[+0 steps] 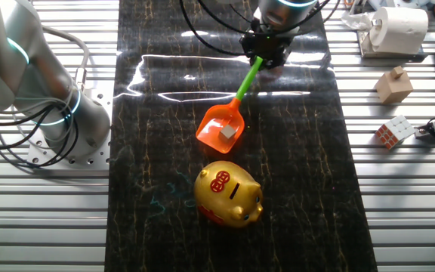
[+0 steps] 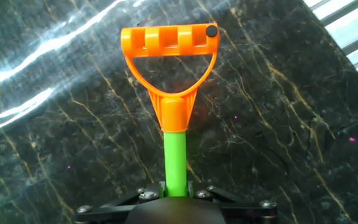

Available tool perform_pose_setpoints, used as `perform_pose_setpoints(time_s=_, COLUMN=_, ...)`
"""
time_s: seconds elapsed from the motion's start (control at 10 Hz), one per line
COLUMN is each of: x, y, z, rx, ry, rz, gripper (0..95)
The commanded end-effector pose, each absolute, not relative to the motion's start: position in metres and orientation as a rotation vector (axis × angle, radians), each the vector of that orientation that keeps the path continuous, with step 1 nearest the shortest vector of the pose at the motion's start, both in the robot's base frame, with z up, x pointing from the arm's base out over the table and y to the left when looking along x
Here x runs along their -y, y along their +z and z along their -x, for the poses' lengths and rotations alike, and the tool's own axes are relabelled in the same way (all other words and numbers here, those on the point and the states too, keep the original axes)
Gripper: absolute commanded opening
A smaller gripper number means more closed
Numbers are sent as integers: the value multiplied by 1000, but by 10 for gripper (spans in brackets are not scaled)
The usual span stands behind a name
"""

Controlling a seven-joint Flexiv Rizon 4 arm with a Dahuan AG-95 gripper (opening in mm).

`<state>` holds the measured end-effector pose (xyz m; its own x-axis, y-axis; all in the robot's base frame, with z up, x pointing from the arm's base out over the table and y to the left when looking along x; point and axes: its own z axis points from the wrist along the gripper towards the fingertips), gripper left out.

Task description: Use a shovel to scoop up an object

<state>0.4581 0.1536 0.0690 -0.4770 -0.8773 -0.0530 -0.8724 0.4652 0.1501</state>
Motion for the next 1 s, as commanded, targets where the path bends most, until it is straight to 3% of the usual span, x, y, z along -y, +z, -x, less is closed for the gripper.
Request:
perform_pose_setpoints(time_s=0.1, x=-154, y=70, z=-457, rx=2673, ry=-250, rz=-1587, gripper=0)
perform_pose_setpoints(time_s=1.0, x=-154, y=69, z=-458, rx=2676, ry=-243, rz=-1594, gripper=0)
